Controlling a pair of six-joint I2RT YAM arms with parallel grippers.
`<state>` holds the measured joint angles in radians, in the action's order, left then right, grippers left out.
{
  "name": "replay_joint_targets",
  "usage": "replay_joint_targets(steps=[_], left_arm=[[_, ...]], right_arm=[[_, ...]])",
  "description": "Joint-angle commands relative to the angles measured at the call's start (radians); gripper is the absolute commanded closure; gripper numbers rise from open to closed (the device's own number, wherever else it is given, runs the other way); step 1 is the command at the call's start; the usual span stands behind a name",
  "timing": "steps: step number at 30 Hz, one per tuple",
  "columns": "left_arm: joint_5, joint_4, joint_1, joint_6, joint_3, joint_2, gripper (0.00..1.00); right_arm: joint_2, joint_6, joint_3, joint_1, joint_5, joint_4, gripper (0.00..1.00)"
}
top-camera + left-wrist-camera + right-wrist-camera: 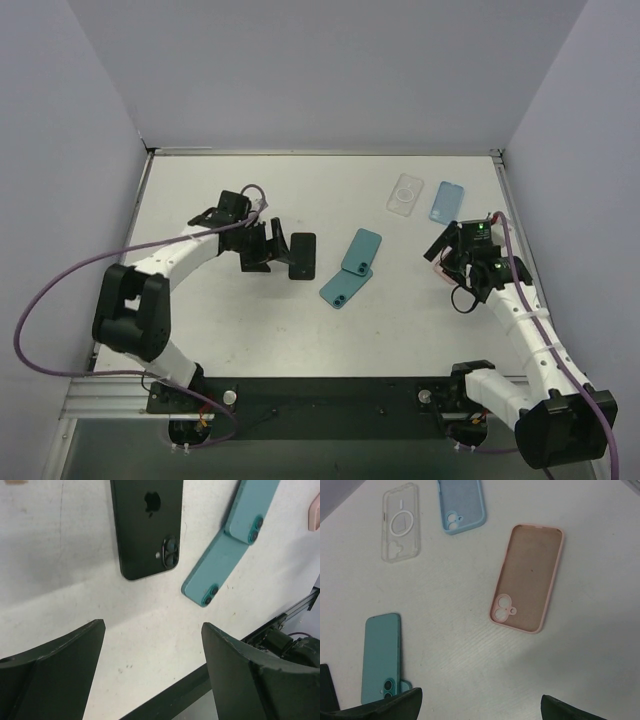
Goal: Take the phone out of the phone case
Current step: Reset both arms
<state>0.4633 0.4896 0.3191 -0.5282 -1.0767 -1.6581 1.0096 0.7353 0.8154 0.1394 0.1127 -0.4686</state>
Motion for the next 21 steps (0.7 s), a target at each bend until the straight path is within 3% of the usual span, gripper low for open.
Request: replay_joint_targets(steps=[1,12,21], left_arm=[[-0.078,0.096,-0.002,0.065,0.064,0.234,0.11],[-0.12,0.158,-0.012,0.002,0.288,0.63,0.11],[-0.141,0.145,-0.015,-0.059,0.348,0.69,0.12]], right_arm=[[-0.026,-0.03,-0.036,0.011,0.054,-0.096,0.06],[-0.094,0.009,-0.122,0.038,0.051,-0.134,0.07],[-0.117,0.042,-0.168,0.039,0.062,-0.139,0.08]])
